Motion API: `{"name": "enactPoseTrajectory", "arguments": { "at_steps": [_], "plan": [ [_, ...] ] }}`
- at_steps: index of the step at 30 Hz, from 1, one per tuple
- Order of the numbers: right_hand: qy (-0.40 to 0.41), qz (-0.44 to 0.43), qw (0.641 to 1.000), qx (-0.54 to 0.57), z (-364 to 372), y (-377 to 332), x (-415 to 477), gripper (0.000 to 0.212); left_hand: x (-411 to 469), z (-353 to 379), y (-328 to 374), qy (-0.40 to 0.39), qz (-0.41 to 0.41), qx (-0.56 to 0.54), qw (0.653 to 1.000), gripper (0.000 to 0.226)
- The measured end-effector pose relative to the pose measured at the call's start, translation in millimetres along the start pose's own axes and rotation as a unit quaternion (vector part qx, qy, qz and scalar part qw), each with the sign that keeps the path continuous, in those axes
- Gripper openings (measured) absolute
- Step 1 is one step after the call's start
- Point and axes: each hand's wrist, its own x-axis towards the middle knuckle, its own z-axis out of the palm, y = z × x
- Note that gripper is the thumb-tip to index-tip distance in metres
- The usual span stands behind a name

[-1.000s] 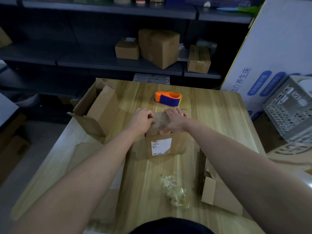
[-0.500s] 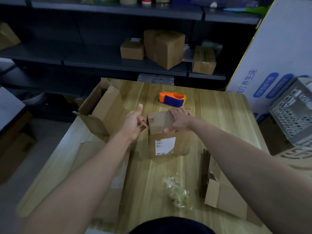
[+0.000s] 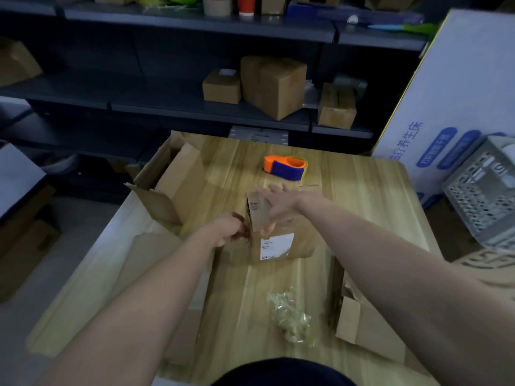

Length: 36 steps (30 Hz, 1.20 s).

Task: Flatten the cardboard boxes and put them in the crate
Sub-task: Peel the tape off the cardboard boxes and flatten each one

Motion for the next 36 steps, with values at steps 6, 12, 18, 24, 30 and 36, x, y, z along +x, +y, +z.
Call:
{"name": "enactPoseTrajectory", "arguments": {
  "at_steps": [6, 12, 18, 24, 30, 36],
  "plan": [
    [0.071, 0.009, 0.993, -0.098, 17, 3, -12, 0.132, -9, 18, 12, -0.006, 0.053, -0.074, 0.996, 0.023],
    [0.150, -0.007, 0.985, 0.087, -11, 42, -28, 0.113, 12, -2, 11, 0.143, 0.064, 0.023, 0.987, 0.037],
    [0.180, -0.040, 0.940, 0.288, 3, 60, -29, 0.090, 18, -4, 14, 0.166, 0.094, 0.059, 0.980, 0.032],
    [0.167, -0.004, 0.926, 0.339, 17, 92, -31, 0.084, 17, -2, 12, 0.209, 0.151, 0.091, 0.962, 0.016],
    [0.113, 0.128, 0.985, -0.002, 13, 97, -34, 0.119, 12, 34, 34, 0.186, 0.208, 0.066, 0.958, 0.010],
    [0.095, 0.091, 0.991, 0.020, 37, 81, -15, 0.134, 7, 49, 38, 0.151, 0.221, 0.026, 0.963, 0.011]
  ]
}}
